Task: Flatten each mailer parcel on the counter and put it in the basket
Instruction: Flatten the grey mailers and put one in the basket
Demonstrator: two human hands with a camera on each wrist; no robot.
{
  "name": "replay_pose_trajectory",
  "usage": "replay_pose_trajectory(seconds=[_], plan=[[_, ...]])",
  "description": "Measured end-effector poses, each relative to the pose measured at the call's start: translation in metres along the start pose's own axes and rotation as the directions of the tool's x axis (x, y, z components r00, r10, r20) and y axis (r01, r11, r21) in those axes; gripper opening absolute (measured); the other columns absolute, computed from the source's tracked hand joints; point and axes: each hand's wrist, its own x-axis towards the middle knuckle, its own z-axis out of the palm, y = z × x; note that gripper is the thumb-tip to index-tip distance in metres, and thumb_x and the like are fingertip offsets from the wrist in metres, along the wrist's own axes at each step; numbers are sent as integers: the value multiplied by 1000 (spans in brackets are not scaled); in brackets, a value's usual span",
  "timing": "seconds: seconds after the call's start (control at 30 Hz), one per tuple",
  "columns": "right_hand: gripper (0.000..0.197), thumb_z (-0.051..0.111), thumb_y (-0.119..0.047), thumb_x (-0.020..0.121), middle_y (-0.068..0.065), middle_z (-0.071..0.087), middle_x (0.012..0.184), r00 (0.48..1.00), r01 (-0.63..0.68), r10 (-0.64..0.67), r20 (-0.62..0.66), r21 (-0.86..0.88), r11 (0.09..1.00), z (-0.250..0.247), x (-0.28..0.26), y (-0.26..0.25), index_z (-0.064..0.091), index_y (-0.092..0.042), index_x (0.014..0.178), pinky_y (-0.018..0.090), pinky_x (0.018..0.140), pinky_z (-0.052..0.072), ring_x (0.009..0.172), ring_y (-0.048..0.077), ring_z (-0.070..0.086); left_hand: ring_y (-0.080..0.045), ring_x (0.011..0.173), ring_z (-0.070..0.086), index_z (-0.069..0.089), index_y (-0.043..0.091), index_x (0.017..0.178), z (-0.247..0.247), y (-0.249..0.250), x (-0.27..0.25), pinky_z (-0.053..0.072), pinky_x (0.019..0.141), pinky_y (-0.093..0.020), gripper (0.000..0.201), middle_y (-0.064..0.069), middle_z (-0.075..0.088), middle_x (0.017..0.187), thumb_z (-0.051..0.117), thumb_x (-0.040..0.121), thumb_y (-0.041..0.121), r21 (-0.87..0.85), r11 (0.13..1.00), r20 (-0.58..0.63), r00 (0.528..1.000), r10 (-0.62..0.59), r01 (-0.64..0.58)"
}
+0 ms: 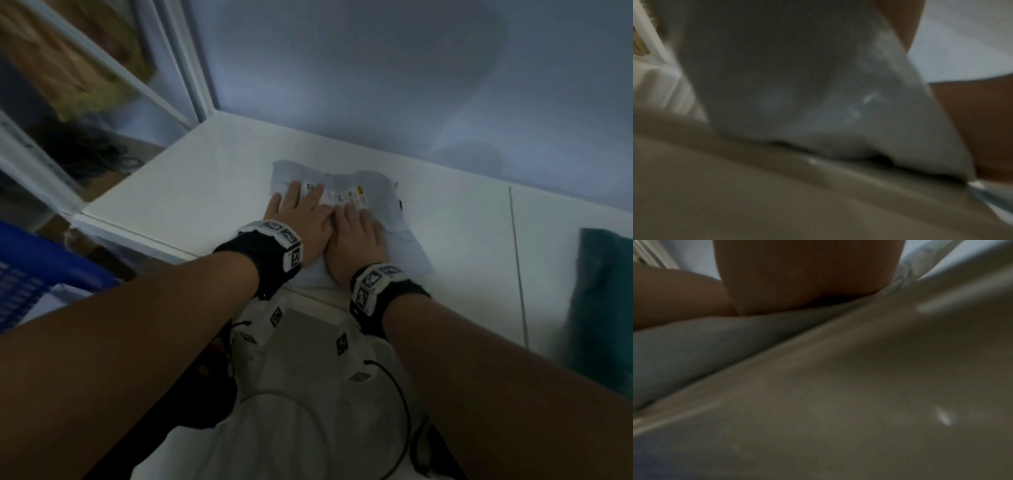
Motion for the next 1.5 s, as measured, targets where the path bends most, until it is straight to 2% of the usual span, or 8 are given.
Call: replay_pose_trajectory(seconds=[0.13, 0.43, 0.7, 0.9, 1.23, 1.33, 1.4, 1.5], plan=[[60, 19, -43, 102, 5, 8, 165, 999, 51, -51, -3, -86, 995, 3, -14, 12, 10, -24, 157, 44, 122, 3, 151, 28, 6, -23, 148, -8, 30, 36, 147, 2, 6, -5, 1, 119, -49, 53, 12, -2, 162, 23, 95, 45, 59, 998, 11, 1000, 29, -29], [86, 13, -81, 84, 5, -7, 165, 987, -144, 151, 53, -116, 983, -13, -27, 44, 0, -36, 156, 41, 122, -2, 151, 23, -5, -30, 147, -17, 23, 41, 148, 5, 12, -21, -2, 119, -49, 64, -1, -16, 161, 38, 87, 57, 90, 996, -7, 1000, 17, -16], [81, 15, -75, 90, 7, -10, 164, 948, -263, 291, 130, -197, 945, -24, -36, 47, -5, -32, 156, 46, 121, -1, 151, 30, -7, -35, 145, -18, 6, 34, 153, 8, 13, -28, 3, 119, -50, 81, -12, -22, 158, 47, 86, 52, -92, 994, 55, 997, -53, 57], [63, 27, -47, 102, 6, 3, 165, 997, -61, 50, -63, -197, 978, -42, -34, 25, 11, -21, 157, 45, 121, 2, 151, 31, -1, -35, 147, -10, -1, 27, 153, 5, 19, -46, 6, 119, -51, 90, -11, -14, 160, 48, 83, 55, -40, 997, 71, 995, 70, -67], [58, 30, -26, 100, 12, 19, 161, 997, 43, -40, 67, -47, 998, -24, 30, 2, 22, -10, 154, 50, 120, 16, 149, 32, 15, -27, 148, -9, -4, 24, 154, 5, 15, -20, 1, 119, -44, 88, 3, -10, 162, 46, 88, 54, -87, 995, 28, 999, 46, -43], [64, 10, -42, 99, 6, 10, 165, 980, 138, -119, 158, -110, 984, -15, 38, 14, 11, -14, 157, 48, 122, 7, 152, 25, 6, -27, 148, -8, -3, 21, 154, 13, 17, -17, 0, 119, -42, 83, 0, -8, 162, 43, 89, 45, -93, 995, -6, 999, 40, -40], [82, -9, -59, 82, -3, 4, 165, 977, 127, -101, 188, -131, 983, -5, 46, 24, 4, -27, 157, 51, 121, 7, 152, 24, 2, -28, 148, -7, 0, 20, 154, 16, 19, -16, 2, 119, -42, 79, -1, -5, 162, 39, 89, 41, -77, 996, -41, 998, 45, -48], [87, -12, -63, 76, -6, 6, 164, 981, 97, -63, 184, -183, 978, 2, 49, 34, 5, -33, 156, 53, 119, 11, 151, 28, 5, -29, 148, -5, 2, 20, 154, 19, 19, -15, 3, 119, -43, 75, -1, -3, 162, 36, 91, 39, -57, 997, -50, 997, 51, -54]])
